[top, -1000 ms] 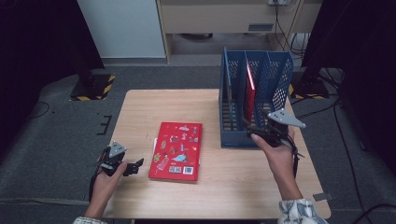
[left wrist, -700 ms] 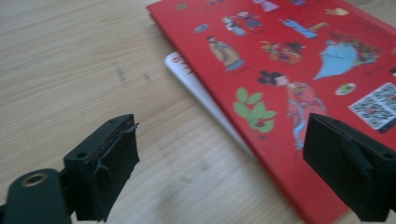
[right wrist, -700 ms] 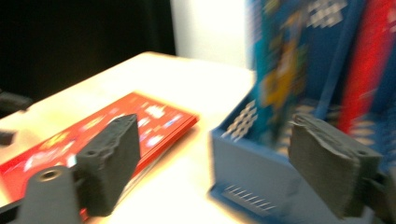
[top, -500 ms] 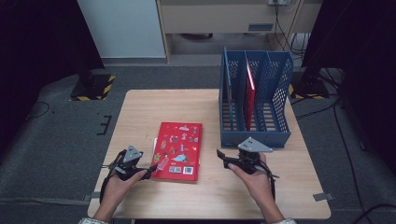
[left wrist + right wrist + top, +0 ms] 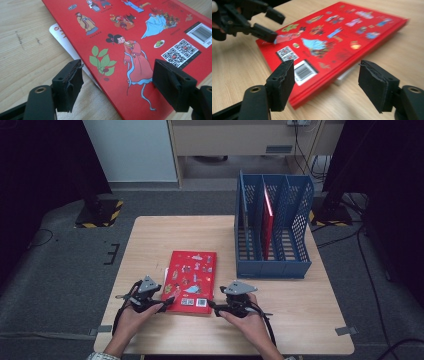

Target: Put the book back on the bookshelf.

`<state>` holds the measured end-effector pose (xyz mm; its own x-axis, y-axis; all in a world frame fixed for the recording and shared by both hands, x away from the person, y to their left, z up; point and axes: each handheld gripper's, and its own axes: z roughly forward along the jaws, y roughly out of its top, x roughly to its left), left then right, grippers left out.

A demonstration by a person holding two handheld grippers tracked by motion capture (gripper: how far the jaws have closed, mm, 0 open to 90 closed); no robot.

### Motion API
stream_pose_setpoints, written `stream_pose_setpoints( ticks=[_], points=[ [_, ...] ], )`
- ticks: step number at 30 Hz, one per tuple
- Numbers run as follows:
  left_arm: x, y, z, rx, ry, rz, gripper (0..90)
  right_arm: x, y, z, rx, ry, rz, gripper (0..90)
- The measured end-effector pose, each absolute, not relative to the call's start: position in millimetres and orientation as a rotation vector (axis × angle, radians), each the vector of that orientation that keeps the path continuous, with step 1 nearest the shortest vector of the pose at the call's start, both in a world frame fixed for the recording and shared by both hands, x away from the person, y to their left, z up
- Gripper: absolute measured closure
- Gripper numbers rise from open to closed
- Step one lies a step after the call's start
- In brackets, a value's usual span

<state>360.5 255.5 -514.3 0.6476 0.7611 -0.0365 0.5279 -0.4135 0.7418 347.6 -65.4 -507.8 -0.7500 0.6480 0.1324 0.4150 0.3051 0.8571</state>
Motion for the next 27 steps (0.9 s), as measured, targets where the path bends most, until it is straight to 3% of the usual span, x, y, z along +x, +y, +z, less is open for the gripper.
stream_pose_setpoints(
  ticks=[6,13,27],
  points=[
    [363.0,253.7,-517.0,2.099,0.992,0.33,24.0,346.2,-45.4,-520.1,0.957,2.406,1.396,24.5],
    [368.0,255.8,-520.7,2.069,1.033,0.267,18.3,347.4,-42.6,-525.9,0.981,2.434,1.374,24.1],
    [363.3,251.4,-518.3,2.097,0.987,0.288,21.1,347.1,-43.6,-529.9,1.02,2.458,1.356,23.5]
  ],
)
